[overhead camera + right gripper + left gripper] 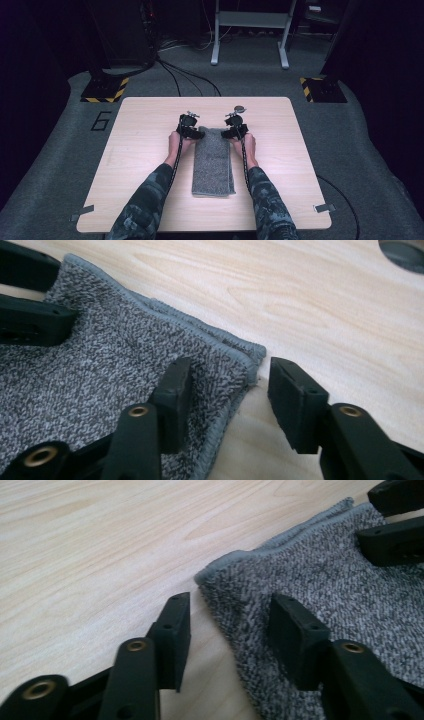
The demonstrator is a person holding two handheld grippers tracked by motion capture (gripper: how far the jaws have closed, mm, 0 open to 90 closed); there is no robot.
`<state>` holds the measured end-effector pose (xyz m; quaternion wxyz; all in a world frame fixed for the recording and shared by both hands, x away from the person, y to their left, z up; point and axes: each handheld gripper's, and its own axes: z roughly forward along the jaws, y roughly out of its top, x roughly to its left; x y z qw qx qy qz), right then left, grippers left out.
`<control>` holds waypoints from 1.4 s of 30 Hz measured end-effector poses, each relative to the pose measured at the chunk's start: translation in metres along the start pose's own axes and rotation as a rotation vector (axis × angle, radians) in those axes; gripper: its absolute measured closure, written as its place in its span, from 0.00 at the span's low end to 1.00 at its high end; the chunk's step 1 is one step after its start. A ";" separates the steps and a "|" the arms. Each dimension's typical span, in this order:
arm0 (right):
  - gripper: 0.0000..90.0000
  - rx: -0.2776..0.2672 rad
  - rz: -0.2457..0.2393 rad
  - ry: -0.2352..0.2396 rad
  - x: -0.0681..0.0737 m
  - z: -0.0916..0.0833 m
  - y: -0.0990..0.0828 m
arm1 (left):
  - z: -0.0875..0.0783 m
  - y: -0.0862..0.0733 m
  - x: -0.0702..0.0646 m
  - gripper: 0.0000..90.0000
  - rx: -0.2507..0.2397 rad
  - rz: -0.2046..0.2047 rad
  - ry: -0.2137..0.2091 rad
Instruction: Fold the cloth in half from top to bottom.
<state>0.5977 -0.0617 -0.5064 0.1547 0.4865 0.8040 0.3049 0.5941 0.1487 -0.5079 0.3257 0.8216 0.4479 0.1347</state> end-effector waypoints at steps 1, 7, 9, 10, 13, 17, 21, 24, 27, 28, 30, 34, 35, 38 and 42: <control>0.64 0.007 0.001 0.003 0.000 0.001 0.000 | 0.000 0.000 -0.001 0.68 0.001 0.010 0.001; 0.91 -0.008 0.006 0.048 0.003 0.001 -0.001 | 0.000 0.001 -0.008 0.88 0.000 0.015 -0.011; 0.95 -0.013 0.006 0.053 0.004 -0.002 -0.001 | -0.003 0.001 -0.009 0.92 -0.009 0.020 -0.014; 0.95 -0.022 0.006 0.054 0.005 -0.003 -0.001 | -0.006 0.001 -0.009 0.92 -0.018 0.019 -0.021; 0.96 -0.048 0.002 0.072 0.006 -0.012 -0.001 | -0.015 0.002 -0.009 0.94 -0.053 0.012 -0.042; 0.96 -0.094 -0.004 0.094 0.006 -0.026 0.000 | -0.027 0.003 -0.007 0.94 -0.097 0.008 -0.065; 0.96 -0.131 -0.015 0.114 0.003 -0.042 0.000 | -0.038 0.005 -0.006 0.94 -0.140 0.010 -0.082; 0.96 -0.154 -0.022 0.122 0.003 -0.051 0.000 | -0.045 0.005 -0.006 0.94 -0.158 0.021 -0.101; 0.96 -0.172 -0.009 0.132 0.003 -0.058 0.000 | -0.050 0.005 -0.006 0.93 -0.188 0.014 -0.118; 0.96 -0.180 -0.010 0.135 0.003 -0.059 -0.001 | -0.052 0.005 -0.006 0.93 -0.197 0.016 -0.123; 0.96 -0.195 -0.013 0.141 0.003 -0.062 -0.001 | -0.056 0.004 -0.006 0.93 -0.211 0.021 -0.132; 0.97 -0.216 -0.012 0.148 0.004 -0.068 -0.002 | -0.061 0.003 -0.008 0.93 -0.228 0.030 -0.138; 0.97 -0.221 -0.016 0.148 0.004 -0.069 -0.003 | -0.062 0.003 -0.008 0.93 -0.235 0.030 -0.140; 0.97 -0.234 -0.018 0.154 0.005 -0.072 -0.003 | -0.064 0.003 -0.008 0.93 -0.240 0.033 -0.142; 0.97 -0.252 -0.019 0.148 0.005 -0.075 -0.001 | -0.065 0.005 -0.008 0.93 -0.256 0.038 -0.136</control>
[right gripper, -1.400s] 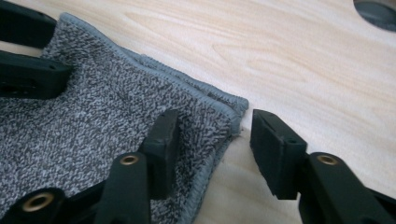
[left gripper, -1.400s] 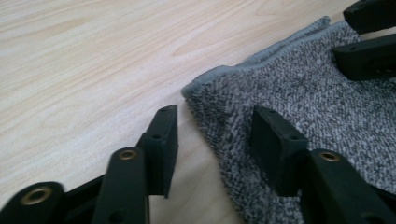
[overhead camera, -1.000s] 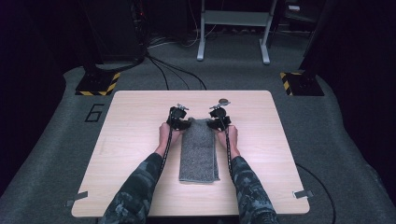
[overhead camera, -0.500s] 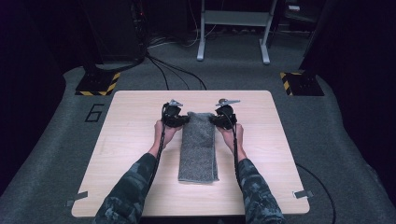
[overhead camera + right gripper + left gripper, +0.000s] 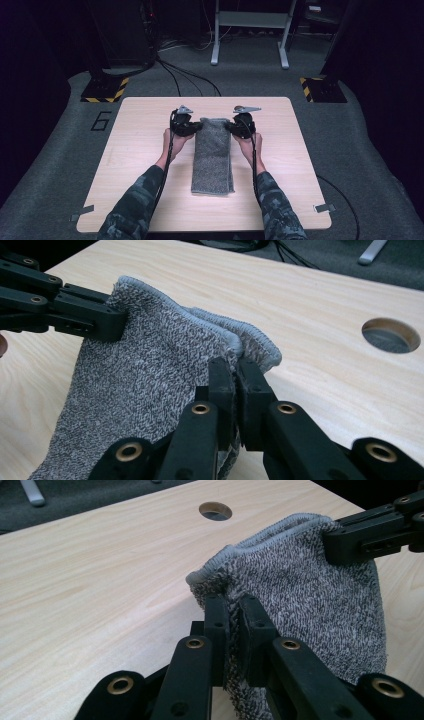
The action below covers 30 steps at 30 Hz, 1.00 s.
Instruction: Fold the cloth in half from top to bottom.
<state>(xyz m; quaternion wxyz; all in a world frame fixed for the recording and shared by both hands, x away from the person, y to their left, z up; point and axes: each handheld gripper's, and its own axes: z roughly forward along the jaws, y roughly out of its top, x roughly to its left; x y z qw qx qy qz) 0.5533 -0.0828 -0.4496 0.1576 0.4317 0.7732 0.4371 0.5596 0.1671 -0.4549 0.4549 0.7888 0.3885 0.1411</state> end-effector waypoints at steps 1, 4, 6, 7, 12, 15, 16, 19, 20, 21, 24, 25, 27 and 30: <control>0.97 -0.006 -0.010 -0.004 0.000 0.000 0.001 | -0.001 0.001 0.000 0.93 0.004 0.006 0.002; 0.97 -0.015 -0.008 -0.004 -0.001 -0.002 0.006 | -0.001 0.005 0.001 0.93 -0.004 0.006 0.011; 0.97 -0.016 -0.007 -0.006 0.000 -0.003 0.009 | -0.001 0.006 0.001 0.93 0.005 0.012 0.010; 0.97 -0.019 -0.016 -0.001 0.000 -0.004 0.010 | -0.002 0.006 0.001 0.93 0.004 0.009 0.008; 0.97 -0.015 -0.020 0.005 0.002 -0.008 0.010 | -0.004 0.005 0.000 0.93 0.000 0.008 -0.005; 0.97 -0.017 -0.021 0.007 0.002 -0.010 0.010 | -0.007 0.006 -0.001 0.93 -0.006 0.013 -0.013; 0.97 -0.017 -0.019 0.009 0.003 -0.010 0.010 | -0.008 0.007 -0.002 0.93 -0.007 0.016 -0.011; 0.97 -0.018 -0.018 0.011 0.003 -0.011 0.010 | -0.009 0.007 -0.002 0.93 -0.006 0.018 -0.013; 0.97 -0.018 -0.021 0.009 0.003 -0.011 0.010 | -0.010 0.007 -0.002 0.93 -0.005 0.018 -0.016; 0.97 -0.018 -0.025 0.010 0.003 -0.011 0.010 | -0.009 0.007 -0.002 0.93 -0.008 0.014 -0.017; 0.97 -0.021 -0.025 0.011 0.004 -0.013 0.009 | -0.008 0.006 -0.002 0.93 -0.001 0.012 -0.016; 0.97 -0.022 -0.024 0.011 0.004 -0.014 0.008 | -0.007 0.006 -0.002 0.93 -0.002 0.014 -0.018; 0.97 -0.022 -0.030 0.010 0.003 -0.014 0.008 | -0.007 0.006 -0.003 0.93 0.001 0.016 -0.016; 0.97 -0.026 -0.023 0.013 0.003 -0.015 0.008 | -0.008 0.006 -0.004 0.93 -0.005 0.019 -0.024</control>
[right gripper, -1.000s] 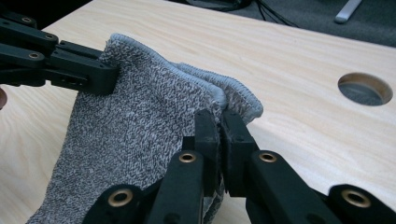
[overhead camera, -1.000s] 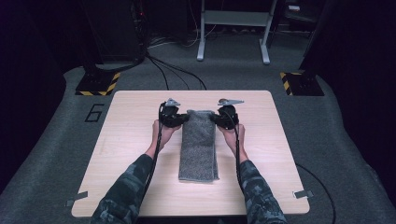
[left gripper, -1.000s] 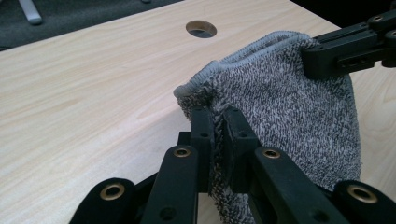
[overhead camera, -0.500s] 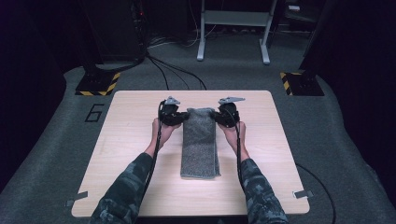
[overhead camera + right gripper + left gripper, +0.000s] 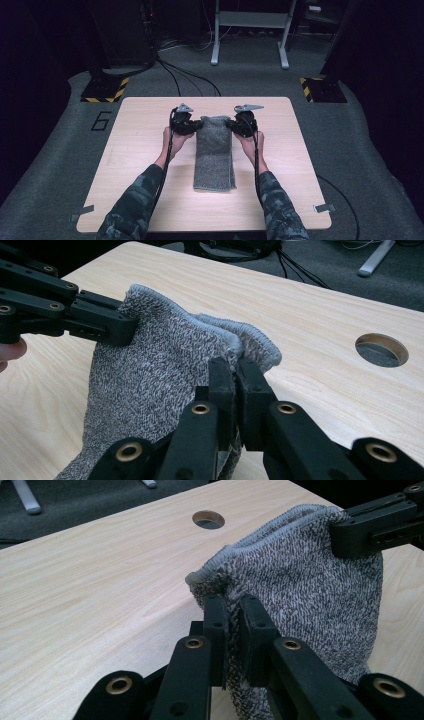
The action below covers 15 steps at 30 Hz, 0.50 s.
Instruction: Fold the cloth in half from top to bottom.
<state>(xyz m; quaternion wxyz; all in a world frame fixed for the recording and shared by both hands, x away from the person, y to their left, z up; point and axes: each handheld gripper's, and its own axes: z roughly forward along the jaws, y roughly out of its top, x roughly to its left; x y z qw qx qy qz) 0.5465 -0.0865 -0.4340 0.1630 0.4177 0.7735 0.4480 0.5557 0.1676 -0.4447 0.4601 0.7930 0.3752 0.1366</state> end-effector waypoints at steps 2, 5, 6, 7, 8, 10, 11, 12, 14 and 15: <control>0.97 -0.003 0.005 0.003 0.001 -0.002 0.000 | -0.003 -0.001 -0.001 0.93 -0.016 -0.004 -0.002; 0.97 -0.012 0.006 0.009 0.003 -0.007 -0.001 | -0.009 -0.004 -0.006 0.93 -0.028 0.001 -0.017; 0.97 -0.015 0.005 0.015 0.004 -0.009 -0.003 | -0.010 -0.006 -0.007 0.93 -0.030 0.003 -0.022; 0.97 -0.018 0.003 0.017 0.005 -0.010 -0.004 | -0.012 -0.008 -0.008 0.93 -0.025 0.007 -0.026; 0.97 -0.016 0.004 0.017 0.007 -0.012 -0.007 | -0.013 -0.010 -0.009 0.92 -0.028 0.010 -0.030; 0.97 -0.010 -0.003 0.023 0.009 -0.013 -0.011 | -0.015 -0.014 -0.011 0.92 -0.025 0.012 -0.033; 0.97 -0.005 -0.002 0.025 0.011 -0.014 -0.014 | -0.015 -0.017 -0.012 0.92 -0.024 0.003 -0.032; 0.97 -0.003 -0.007 0.030 0.013 -0.014 -0.018 | -0.015 -0.018 -0.012 0.92 -0.022 0.004 -0.036; 0.96 0.002 -0.009 0.030 0.015 -0.016 -0.023 | -0.015 -0.022 -0.015 0.92 -0.015 0.005 -0.038; 0.96 0.000 -0.008 0.035 0.016 -0.017 -0.025 | -0.016 -0.023 -0.016 0.92 -0.013 0.012 -0.038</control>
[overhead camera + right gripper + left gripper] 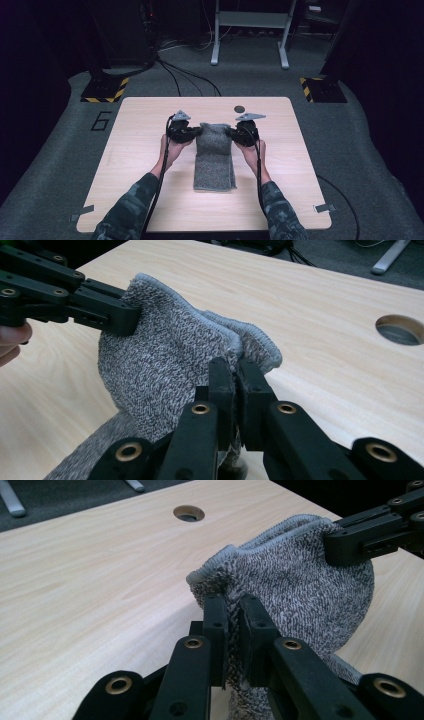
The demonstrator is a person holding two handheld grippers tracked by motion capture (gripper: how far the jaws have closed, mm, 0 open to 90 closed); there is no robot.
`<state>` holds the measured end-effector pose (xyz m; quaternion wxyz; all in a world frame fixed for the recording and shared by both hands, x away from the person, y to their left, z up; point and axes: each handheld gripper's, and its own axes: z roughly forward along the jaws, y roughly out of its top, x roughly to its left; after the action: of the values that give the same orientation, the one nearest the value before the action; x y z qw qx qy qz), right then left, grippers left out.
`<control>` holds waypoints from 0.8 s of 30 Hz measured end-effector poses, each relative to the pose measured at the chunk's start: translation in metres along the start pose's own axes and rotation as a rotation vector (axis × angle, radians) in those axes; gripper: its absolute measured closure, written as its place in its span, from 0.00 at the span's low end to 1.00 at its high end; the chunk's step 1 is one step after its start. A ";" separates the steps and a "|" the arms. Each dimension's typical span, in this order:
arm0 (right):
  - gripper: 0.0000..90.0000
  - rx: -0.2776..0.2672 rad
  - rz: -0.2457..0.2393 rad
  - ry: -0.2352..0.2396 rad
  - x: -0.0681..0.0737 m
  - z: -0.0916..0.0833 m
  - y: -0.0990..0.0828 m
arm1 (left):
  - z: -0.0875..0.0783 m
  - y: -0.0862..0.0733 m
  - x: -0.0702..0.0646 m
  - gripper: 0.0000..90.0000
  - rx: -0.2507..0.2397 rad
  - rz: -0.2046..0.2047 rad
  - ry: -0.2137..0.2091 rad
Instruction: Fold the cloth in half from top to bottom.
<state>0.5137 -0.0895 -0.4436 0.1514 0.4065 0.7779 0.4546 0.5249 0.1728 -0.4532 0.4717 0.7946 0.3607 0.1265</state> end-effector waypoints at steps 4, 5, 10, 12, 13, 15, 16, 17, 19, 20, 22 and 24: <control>0.96 -0.007 0.007 0.012 0.001 -0.007 -0.007 | -0.004 -0.006 -0.007 0.92 -0.001 0.003 -0.011; 0.96 -0.014 0.010 0.018 0.002 -0.009 -0.009 | -0.005 -0.007 -0.010 0.92 -0.006 0.003 -0.013; 0.96 -0.003 -0.015 0.020 0.009 -0.016 -0.018 | -0.010 -0.017 -0.020 0.91 0.003 0.014 -0.018; 0.96 0.000 -0.016 0.024 0.011 -0.018 -0.021 | -0.011 -0.022 -0.024 0.91 0.017 0.026 -0.023; 0.96 -0.002 -0.013 0.026 0.012 -0.020 -0.023 | -0.012 -0.025 -0.025 0.91 0.018 0.023 -0.028; 0.96 0.002 -0.014 0.028 0.014 -0.023 -0.027 | -0.014 -0.028 -0.027 0.90 0.019 0.023 -0.038; 0.96 0.006 -0.023 0.031 0.016 -0.024 -0.029 | -0.015 -0.029 -0.028 0.90 0.017 0.020 -0.033; 0.96 0.007 -0.026 0.033 0.018 -0.025 -0.030 | -0.015 -0.031 -0.027 0.90 0.012 0.013 -0.036; 0.96 0.013 -0.031 0.034 0.022 -0.027 -0.035 | -0.015 -0.034 -0.027 0.90 0.016 0.007 -0.038; 0.96 0.011 -0.036 0.036 0.023 -0.027 -0.037 | -0.016 -0.035 -0.026 0.90 0.021 0.016 -0.041; 0.96 0.017 -0.035 0.038 0.025 -0.028 -0.042 | -0.017 -0.038 -0.028 0.90 0.013 0.002 -0.050; 0.95 0.018 -0.033 0.044 0.026 -0.030 -0.046 | -0.019 -0.041 -0.030 0.90 0.009 -0.005 -0.054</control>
<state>0.4573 -0.0989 -0.4620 0.1382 0.3849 0.7917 0.4538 0.4747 0.1767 -0.4737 0.4778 0.7990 0.3503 0.1024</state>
